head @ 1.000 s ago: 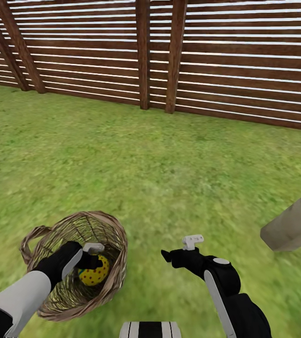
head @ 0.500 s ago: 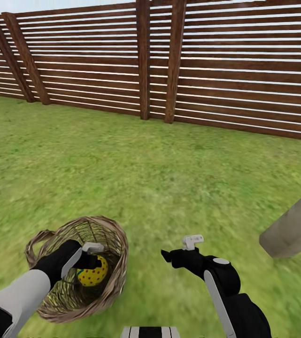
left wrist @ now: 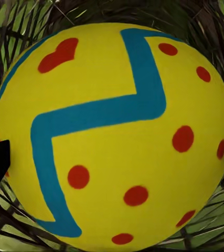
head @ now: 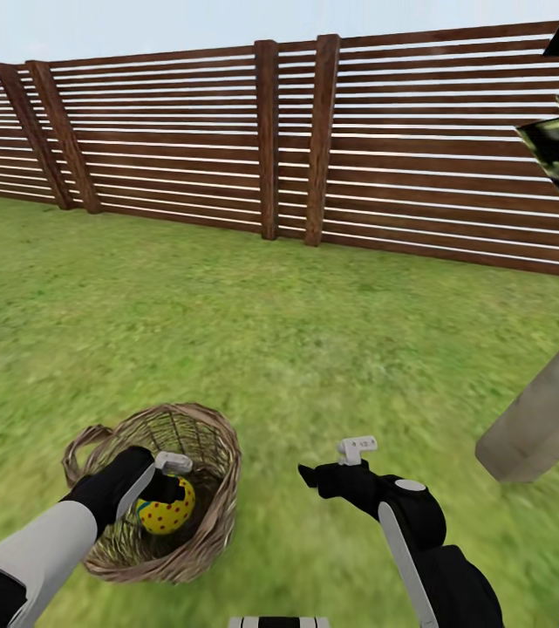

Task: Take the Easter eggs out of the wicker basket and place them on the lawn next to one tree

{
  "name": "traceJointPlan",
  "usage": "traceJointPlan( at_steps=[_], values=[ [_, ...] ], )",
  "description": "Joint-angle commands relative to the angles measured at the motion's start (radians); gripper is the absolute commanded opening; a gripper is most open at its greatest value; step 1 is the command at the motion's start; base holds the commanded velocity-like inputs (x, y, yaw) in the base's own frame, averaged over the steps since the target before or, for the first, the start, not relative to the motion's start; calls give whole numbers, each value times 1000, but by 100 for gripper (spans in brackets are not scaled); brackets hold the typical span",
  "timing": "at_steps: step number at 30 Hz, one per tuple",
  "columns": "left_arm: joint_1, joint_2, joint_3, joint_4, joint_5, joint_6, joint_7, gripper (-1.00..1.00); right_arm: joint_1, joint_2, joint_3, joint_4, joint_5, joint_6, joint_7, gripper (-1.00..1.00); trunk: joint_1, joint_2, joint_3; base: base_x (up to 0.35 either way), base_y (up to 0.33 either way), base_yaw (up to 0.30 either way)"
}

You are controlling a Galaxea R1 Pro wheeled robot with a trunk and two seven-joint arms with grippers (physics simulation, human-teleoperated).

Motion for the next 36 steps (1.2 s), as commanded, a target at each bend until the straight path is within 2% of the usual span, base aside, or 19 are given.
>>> traceJointPlan(
  at_steps=[1,36],
  values=[
    [-1,1,-7,-1,2,5,-1,-100,-1,0,-1,-1,-6,5,-1,100,-1,0,3,-4,0,0],
    [2,2,-9,-3,2,23,21,-100,-1,14,7,-1,-7,5,-1,100,-16,8,138,0,0,0]
  ],
)
